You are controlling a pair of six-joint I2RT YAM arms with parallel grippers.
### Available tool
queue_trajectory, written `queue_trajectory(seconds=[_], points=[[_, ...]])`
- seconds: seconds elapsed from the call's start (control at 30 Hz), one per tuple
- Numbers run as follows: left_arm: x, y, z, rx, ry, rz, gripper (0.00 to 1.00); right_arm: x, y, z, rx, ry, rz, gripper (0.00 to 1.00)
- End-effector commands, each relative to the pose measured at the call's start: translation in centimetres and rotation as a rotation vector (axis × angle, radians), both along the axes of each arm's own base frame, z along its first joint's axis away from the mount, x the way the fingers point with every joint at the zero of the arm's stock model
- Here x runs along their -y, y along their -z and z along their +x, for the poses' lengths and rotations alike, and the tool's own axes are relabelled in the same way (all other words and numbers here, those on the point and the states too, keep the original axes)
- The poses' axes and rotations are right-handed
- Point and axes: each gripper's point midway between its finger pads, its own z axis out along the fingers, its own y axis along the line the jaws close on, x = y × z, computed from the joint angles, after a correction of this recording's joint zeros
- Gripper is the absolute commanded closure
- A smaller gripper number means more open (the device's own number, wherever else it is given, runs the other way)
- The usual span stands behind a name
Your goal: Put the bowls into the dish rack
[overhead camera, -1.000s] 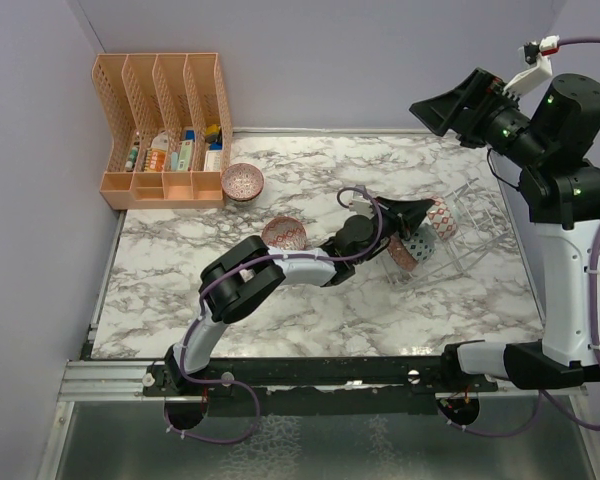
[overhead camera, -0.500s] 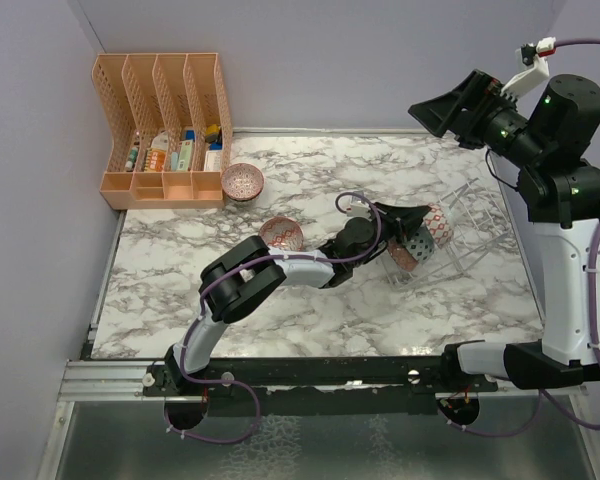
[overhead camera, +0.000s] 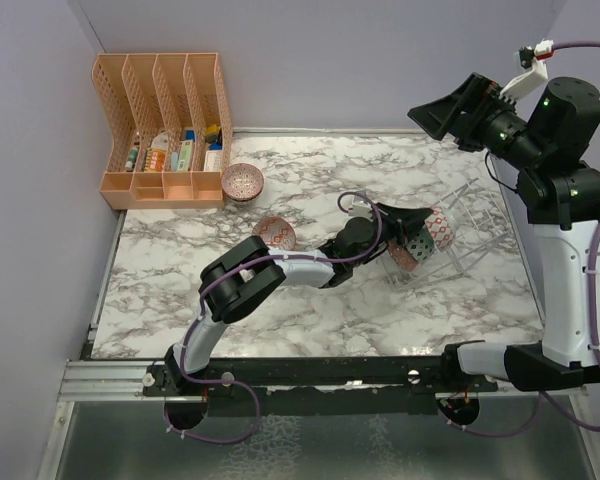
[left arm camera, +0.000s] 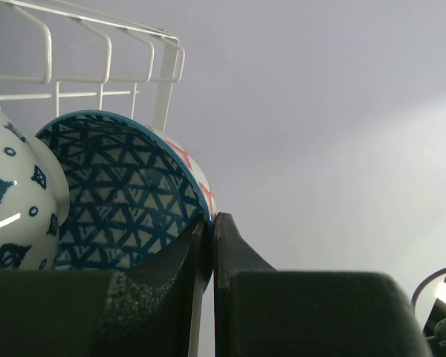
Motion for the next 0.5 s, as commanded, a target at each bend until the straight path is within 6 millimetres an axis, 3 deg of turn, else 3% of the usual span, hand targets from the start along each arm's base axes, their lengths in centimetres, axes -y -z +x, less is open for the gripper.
queue_trajectory(seconds=[0.0,0.13,0.47], points=[[0.49,-1.55,-0.01,0.026,0.021,-0.03,1.0,-0.07,-0.31,-0.98,0.022,-0.016,-0.018,0.0],[0.79,-2.28,0.17,0.041,0.029,-0.05,1.0,-0.05,-0.27,-0.95,0.022,-0.015,-0.02,0.0],[1.02,-1.58,0.59,0.022,0.029,-0.061,1.0,0.11,0.14,-0.71,0.016,-0.006,-0.031,0.0]])
